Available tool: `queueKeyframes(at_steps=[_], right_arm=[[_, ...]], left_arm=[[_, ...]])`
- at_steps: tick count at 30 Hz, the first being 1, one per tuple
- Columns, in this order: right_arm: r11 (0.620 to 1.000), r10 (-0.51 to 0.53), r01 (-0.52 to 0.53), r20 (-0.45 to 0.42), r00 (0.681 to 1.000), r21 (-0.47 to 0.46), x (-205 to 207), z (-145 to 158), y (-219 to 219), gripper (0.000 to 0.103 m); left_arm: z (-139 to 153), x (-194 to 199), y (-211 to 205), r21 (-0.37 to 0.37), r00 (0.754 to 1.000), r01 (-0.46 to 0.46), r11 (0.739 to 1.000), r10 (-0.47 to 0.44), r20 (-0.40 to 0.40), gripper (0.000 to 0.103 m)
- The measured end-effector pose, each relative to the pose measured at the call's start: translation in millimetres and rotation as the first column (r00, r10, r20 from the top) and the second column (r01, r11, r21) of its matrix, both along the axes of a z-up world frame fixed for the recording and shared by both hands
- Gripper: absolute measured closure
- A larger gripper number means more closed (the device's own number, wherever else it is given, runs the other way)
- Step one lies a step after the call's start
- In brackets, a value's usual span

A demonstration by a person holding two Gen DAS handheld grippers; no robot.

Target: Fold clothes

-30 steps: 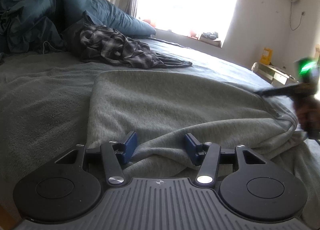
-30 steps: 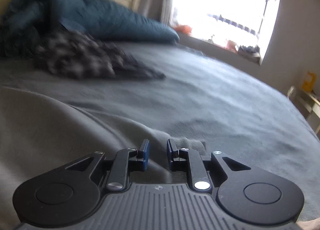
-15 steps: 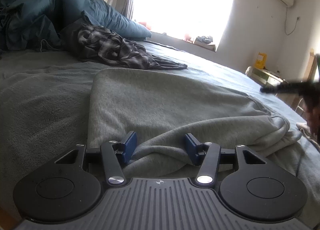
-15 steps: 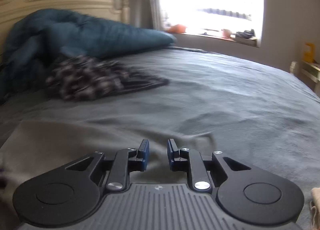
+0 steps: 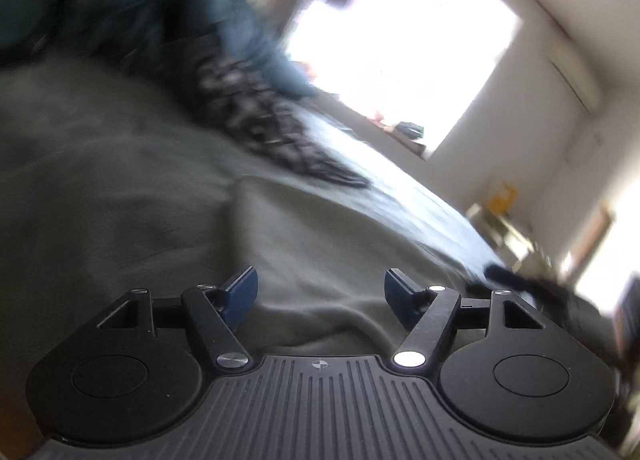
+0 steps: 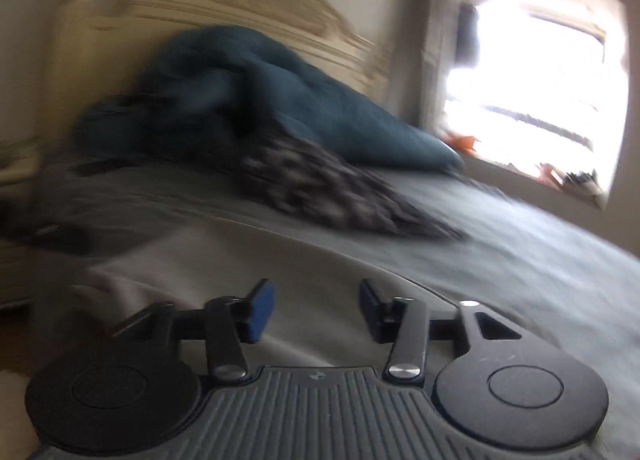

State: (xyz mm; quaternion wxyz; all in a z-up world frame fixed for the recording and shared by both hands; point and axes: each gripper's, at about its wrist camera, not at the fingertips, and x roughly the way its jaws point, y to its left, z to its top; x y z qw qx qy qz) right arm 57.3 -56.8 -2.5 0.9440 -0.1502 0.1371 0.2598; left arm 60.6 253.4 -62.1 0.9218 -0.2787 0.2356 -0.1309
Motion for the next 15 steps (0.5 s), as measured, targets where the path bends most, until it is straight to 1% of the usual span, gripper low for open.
queueKeyframes(at_steps=[1,3,5,8,10,11,15], right_arm=[[0.998,0.062,-0.061,0.026,0.998,-0.030,-9,-5,16,0.036],[0.982,0.153,-0.145,0.062,0.986,-0.118,-25,-18,48,0.033],[0.957,0.206,-0.184,0.079,0.975,-0.226,-34,-34,77,0.032],[0.913,0.269,-0.218,0.107,0.957,-0.346,-42,-55,107,0.023],[0.887,0.298,-0.230,0.117,0.947,-0.401,-42,-66,120,0.008],[0.876,0.306,-0.232,0.117,0.945,-0.422,-40,-71,125,0.007],[0.860,0.299,-0.220,0.104,0.949,-0.461,-27,-84,145,0.006]], left_arm=[[-3,4,7,-0.020,0.999,-0.023,1.000,0.022,-0.030,0.033],[-9,12,18,-0.061,0.996,-0.045,0.997,0.040,-0.084,0.033],[-14,23,25,-0.113,0.992,-0.045,0.993,0.031,-0.126,0.033],[-21,41,33,-0.193,0.984,-0.032,0.981,-0.003,-0.177,0.033],[-22,55,35,-0.217,0.980,-0.019,0.976,-0.025,-0.199,0.033],[-22,62,35,-0.226,0.977,-0.015,0.974,-0.034,-0.212,0.033],[-26,93,36,-0.255,0.962,-0.012,0.967,-0.058,-0.266,0.033]])
